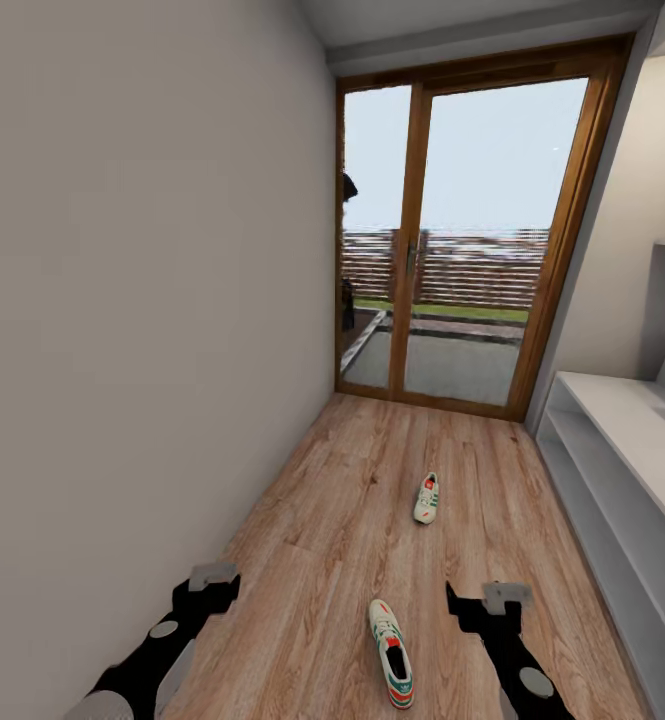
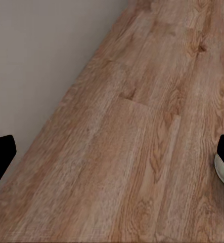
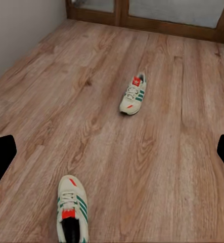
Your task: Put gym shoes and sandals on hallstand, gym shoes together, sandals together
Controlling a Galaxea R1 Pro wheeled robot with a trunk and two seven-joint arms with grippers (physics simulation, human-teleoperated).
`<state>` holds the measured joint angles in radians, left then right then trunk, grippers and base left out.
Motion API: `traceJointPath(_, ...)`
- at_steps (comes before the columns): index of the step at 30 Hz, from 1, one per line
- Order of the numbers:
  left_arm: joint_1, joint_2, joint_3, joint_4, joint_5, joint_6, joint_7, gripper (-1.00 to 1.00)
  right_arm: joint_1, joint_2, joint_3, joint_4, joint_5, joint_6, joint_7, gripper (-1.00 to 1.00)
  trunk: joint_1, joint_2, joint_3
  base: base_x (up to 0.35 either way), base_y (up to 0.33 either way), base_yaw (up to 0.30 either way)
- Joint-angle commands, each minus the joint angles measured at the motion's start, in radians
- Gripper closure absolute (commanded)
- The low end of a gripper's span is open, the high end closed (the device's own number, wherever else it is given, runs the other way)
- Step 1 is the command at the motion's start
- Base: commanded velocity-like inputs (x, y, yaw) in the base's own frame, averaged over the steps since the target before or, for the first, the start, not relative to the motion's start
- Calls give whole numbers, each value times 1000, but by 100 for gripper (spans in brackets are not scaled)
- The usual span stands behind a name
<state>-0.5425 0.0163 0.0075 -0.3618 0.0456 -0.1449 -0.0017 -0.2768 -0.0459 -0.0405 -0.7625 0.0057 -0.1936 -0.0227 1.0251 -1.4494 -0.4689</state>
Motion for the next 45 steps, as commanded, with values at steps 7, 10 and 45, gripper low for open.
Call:
traceJointPath(7,-6,-6,-4,2,1,3,-3,-100,-45,2,3,8,3,74,-28,-100,0,-1,-1,0,0,0)
traceJointPath(10,-6,-11,-12,2,-4,3,-5,-100,-50,3,5,10,2,88,-29,-100,0,-1,-1,0,0,0)
traceJointPath(45,-18,-40,-86,-17,-16,53,-82,-100,-56,5,11,41,5,106,-19,-100,0,-1,-1,90,58,0)
